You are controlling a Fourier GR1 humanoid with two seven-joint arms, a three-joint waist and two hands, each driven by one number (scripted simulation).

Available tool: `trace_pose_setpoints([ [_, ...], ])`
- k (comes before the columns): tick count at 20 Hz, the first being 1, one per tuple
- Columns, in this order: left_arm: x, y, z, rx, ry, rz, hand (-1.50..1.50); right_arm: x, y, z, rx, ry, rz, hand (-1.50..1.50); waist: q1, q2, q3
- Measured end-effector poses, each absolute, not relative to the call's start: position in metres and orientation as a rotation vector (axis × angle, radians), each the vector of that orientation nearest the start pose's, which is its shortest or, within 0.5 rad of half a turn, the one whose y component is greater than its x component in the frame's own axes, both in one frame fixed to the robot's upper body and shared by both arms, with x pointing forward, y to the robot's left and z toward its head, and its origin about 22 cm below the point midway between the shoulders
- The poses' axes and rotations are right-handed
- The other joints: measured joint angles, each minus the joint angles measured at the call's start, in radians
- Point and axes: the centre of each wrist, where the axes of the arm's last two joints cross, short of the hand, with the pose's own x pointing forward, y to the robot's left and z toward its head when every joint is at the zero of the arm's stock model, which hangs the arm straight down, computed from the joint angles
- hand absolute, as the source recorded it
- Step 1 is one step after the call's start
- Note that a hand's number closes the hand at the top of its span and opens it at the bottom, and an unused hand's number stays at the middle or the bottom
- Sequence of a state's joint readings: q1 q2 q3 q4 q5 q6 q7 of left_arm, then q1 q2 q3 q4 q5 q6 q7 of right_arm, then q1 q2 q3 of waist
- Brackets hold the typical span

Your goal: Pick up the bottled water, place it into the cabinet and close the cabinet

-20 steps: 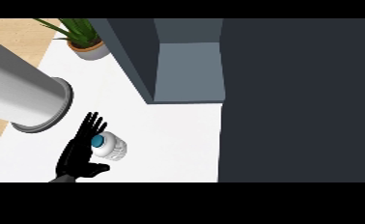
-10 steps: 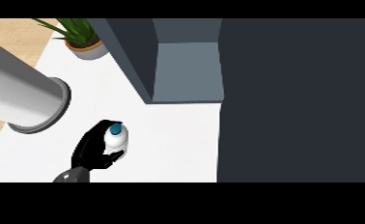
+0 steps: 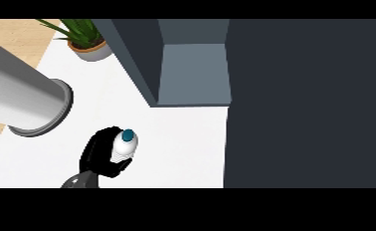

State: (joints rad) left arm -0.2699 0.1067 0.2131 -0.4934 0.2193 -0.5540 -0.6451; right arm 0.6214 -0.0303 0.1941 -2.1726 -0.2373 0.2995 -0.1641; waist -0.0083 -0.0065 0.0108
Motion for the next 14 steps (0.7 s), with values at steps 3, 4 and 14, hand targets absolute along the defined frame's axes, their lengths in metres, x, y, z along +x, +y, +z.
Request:
trace_pose_setpoints([
  [3, 0.229, 0.283, -0.161, -0.443, -1.487, 0.310, 1.50, 0.099, -0.240, 0.050, 0.374, -1.798, -0.029, -1.50, 0.000, 0.001, -0.004],
  [4, 0.230, 0.289, -0.160, -0.421, -1.492, 0.324, 1.50, 0.100, -0.240, 0.051, 0.375, -1.799, -0.024, -1.50, 0.000, 0.002, -0.006],
  [14, 0.234, 0.297, -0.150, -0.415, -1.538, 0.437, 1.50, 0.105, -0.234, 0.051, 0.376, -1.789, -0.026, -1.50, 0.005, 0.005, -0.010],
])
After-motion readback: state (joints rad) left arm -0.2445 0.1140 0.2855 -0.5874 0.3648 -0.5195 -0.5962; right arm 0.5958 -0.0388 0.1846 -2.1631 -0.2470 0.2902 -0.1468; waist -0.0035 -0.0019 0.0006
